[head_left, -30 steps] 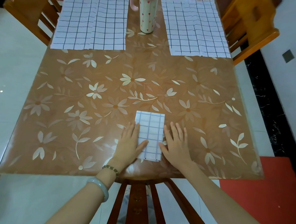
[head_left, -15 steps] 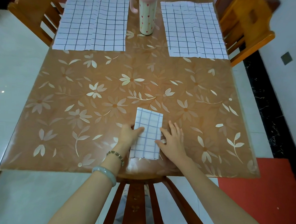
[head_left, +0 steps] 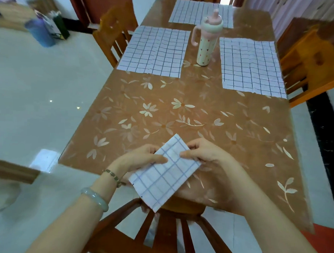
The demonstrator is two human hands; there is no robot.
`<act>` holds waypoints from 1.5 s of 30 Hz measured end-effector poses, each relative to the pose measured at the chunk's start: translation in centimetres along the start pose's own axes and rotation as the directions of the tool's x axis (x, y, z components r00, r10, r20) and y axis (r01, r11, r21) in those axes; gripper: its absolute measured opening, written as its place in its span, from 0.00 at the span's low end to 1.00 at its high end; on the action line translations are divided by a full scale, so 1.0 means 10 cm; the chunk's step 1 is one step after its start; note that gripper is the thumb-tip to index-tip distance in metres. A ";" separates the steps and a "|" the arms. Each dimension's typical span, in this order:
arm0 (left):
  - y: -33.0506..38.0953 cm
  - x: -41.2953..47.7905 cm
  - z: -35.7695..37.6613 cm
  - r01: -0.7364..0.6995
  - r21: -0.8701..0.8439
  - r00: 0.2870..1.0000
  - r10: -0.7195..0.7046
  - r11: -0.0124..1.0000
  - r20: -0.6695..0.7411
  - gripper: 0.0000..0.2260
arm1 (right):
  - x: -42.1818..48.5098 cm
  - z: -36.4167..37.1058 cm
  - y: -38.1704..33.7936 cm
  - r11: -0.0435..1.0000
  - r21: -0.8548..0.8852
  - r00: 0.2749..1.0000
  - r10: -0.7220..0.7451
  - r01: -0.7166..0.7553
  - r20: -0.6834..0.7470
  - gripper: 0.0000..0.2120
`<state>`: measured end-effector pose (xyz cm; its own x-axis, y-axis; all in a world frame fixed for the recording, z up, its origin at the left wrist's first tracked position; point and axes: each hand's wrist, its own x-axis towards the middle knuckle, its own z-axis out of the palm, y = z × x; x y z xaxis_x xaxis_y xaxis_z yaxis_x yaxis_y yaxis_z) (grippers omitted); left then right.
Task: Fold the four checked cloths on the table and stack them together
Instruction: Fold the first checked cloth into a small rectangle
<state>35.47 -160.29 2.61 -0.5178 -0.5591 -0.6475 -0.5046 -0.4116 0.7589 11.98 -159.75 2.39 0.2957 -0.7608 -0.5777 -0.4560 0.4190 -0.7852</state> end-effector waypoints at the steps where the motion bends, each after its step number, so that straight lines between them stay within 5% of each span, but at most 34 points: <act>1: -0.03 -0.12 -0.05 0.004 -0.002 1.000 -0.004 1.000 -0.008 0.14 | 0.01 0.09 -0.07 1.000 0.012 1.000 -0.006 0.006 -0.012 0.10; 5: -0.39 -0.61 -0.34 0.025 0.064 0.996 -0.019 0.998 -0.087 0.19 | 0.05 0.45 -0.44 0.997 -0.028 0.994 -0.068 0.066 -0.089 0.04; 9: -0.88 -1.12 -0.66 -0.037 -0.269 0.974 -0.025 0.963 -0.224 0.27 | 0.12 0.87 -0.74 0.992 0.090 0.985 -0.079 0.094 -0.150 0.03; 13: -1.30 -1.58 -0.99 -0.232 -0.491 0.869 -0.048 0.839 -0.493 0.24 | 0.31 1.58 -0.99 0.981 0.180 0.978 -0.038 0.077 -0.207 0.04; 18: -1.84 -2.11 -1.51 -0.372 -0.598 0.750 -0.150 0.710 -0.644 0.14 | 0.50 2.59 -1.48 0.954 0.286 0.976 -0.030 0.092 -0.215 0.03; 25: -2.47 -2.99 -2.36 -0.423 -0.618 0.695 -0.200 0.663 -0.690 0.08 | 0.79 3.81 -2.16 0.905 0.396 0.967 -0.059 0.156 -0.246 0.15; 29: -2.62 -3.25 -2.74 -0.455 -0.644 0.701 -0.199 0.615 -0.685 0.06 | 0.92 4.20 -2.39 0.890 0.432 0.963 -0.026 0.144 -0.268 0.06; 35: -2.57 -3.12 -3.27 -0.448 -0.632 0.716 -0.170 0.632 -0.677 0.03 | 1.23 4.30 -2.68 0.843 0.522 0.950 0.046 0.129 -0.309 0.07; 39: -2.46 -2.90 -3.70 -0.421 -0.621 0.742 -0.143 0.662 -0.655 0.04 | 1.66 4.16 -2.86 0.864 0.471 0.933 0.005 0.177 -0.359 0.21; 45: -2.06 -2.51 -4.62 -0.390 -0.559 0.759 -0.088 0.732 -0.645 0.05 | 2.50 3.86 -3.27 0.856 0.463 0.917 -0.030 0.228 -0.397 0.07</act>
<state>90.75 -171.00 6.41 0.0973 -0.8523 -0.5140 0.2190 -0.4855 0.8464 66.67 -173.39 5.02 -0.0481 -0.9073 -0.4178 0.0657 0.4145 -0.9077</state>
